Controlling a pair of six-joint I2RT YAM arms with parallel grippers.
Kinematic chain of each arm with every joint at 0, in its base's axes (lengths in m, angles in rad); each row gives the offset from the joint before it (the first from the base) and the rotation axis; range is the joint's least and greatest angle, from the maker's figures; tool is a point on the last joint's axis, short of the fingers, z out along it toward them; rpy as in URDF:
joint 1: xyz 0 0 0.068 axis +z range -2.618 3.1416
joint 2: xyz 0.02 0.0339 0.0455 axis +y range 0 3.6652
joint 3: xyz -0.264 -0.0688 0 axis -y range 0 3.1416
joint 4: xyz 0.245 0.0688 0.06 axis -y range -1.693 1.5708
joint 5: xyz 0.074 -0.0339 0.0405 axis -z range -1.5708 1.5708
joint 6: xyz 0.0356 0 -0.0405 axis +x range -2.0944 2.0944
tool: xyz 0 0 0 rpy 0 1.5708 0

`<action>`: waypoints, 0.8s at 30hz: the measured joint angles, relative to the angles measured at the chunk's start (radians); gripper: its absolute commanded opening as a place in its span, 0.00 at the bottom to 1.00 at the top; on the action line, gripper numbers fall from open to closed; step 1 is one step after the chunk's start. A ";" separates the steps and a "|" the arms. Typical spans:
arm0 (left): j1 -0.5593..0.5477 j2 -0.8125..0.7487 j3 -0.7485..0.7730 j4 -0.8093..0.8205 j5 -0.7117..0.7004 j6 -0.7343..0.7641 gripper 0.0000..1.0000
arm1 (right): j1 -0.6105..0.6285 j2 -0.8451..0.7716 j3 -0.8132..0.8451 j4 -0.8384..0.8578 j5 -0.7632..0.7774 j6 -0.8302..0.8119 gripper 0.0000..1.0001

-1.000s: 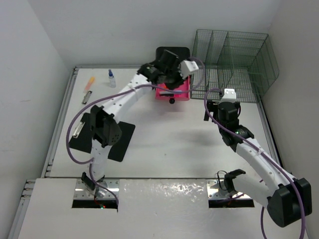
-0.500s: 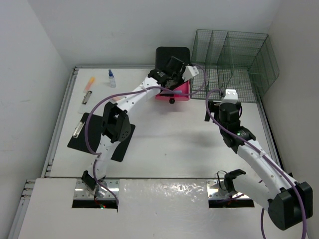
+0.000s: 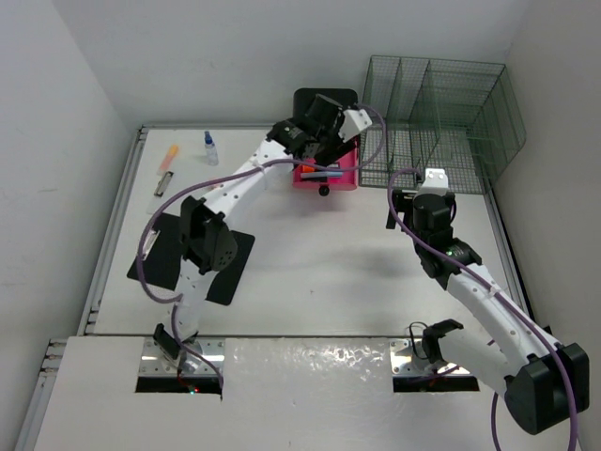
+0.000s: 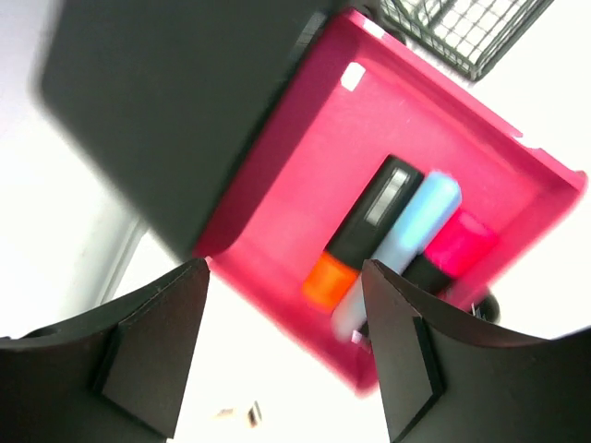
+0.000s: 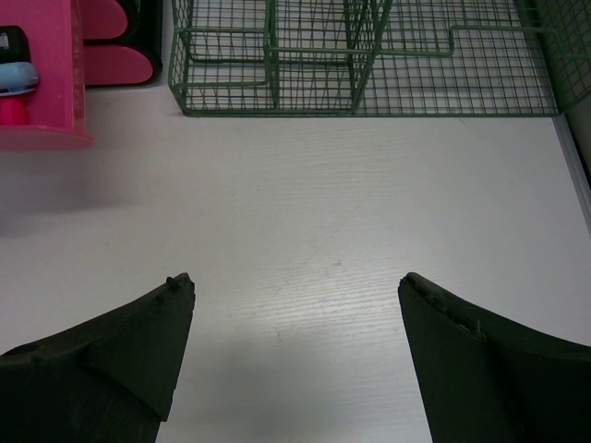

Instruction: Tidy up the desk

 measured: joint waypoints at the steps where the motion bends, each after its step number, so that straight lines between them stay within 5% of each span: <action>1: 0.006 -0.026 0.000 -0.015 0.001 -0.006 0.69 | 0.000 0.000 0.000 0.000 0.000 0.000 0.88; 7: 0.145 -0.258 0.001 -0.083 0.096 -0.077 0.84 | 0.000 -0.002 0.000 0.000 -0.017 0.001 0.88; 14: 0.714 -0.513 -0.172 -0.037 0.167 -0.185 0.93 | 0.000 0.004 0.000 0.000 -0.057 0.001 0.88; 19: 0.904 -0.415 -0.229 -0.056 0.247 -0.247 0.93 | 0.000 0.012 0.000 0.000 -0.082 0.002 0.88; 24: 0.954 -0.168 -0.227 -0.069 0.288 -0.293 0.79 | 0.000 0.018 0.000 0.000 -0.097 0.002 0.88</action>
